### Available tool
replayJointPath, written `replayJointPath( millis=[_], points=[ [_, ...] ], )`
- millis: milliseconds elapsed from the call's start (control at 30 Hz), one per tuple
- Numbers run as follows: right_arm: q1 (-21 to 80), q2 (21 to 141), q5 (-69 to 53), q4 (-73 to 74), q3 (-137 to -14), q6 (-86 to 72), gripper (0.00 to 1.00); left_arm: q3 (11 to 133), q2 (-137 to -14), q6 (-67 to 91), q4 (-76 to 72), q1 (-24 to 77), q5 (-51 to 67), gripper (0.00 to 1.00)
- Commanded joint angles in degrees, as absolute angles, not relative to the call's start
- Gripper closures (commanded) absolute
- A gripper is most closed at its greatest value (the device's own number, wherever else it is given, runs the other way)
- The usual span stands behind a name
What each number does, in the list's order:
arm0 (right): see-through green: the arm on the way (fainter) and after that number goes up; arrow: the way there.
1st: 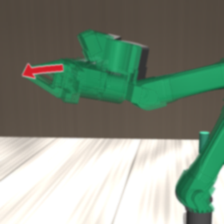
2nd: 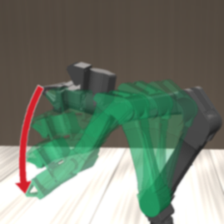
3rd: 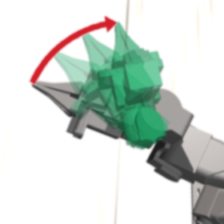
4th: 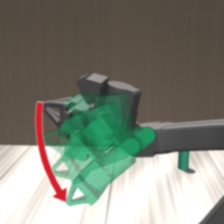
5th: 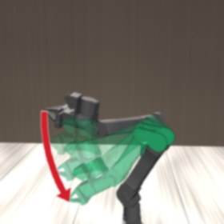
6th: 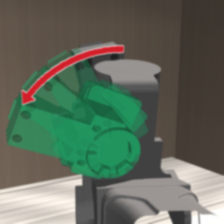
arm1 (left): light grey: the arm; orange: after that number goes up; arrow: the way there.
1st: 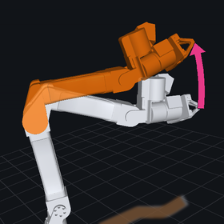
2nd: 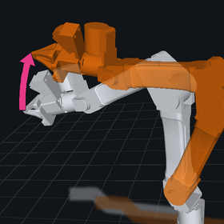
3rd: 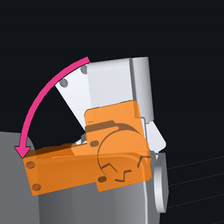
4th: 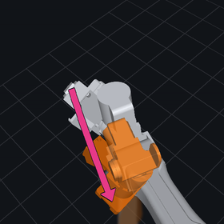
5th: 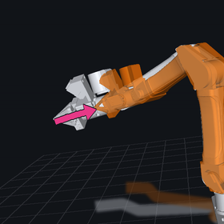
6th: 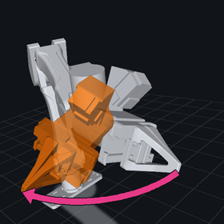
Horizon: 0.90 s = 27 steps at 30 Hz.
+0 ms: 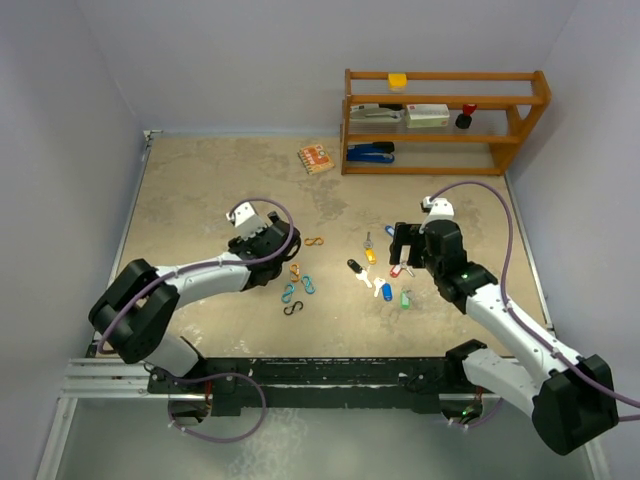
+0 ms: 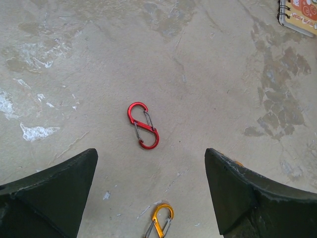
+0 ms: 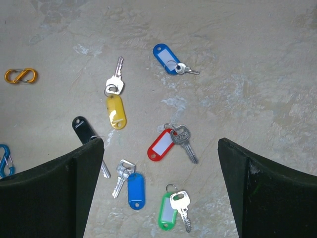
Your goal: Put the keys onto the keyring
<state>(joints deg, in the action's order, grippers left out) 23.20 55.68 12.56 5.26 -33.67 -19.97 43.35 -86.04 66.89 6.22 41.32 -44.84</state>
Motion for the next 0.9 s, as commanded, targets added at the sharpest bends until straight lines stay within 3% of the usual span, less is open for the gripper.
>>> replayJointPath(
  millis=[0,867],
  points=[
    [23.3,54.4,14.1,3.5,-35.5,-19.4,0.0,45.8,-87.6,65.7,3.2,41.5,-46.3,0.14],
    [23.3,53.8,14.7,4.1,-34.7,-20.1,0.0,43.6,-94.7,57.0,-9.0,35.9,-35.5,0.14]
  ],
)
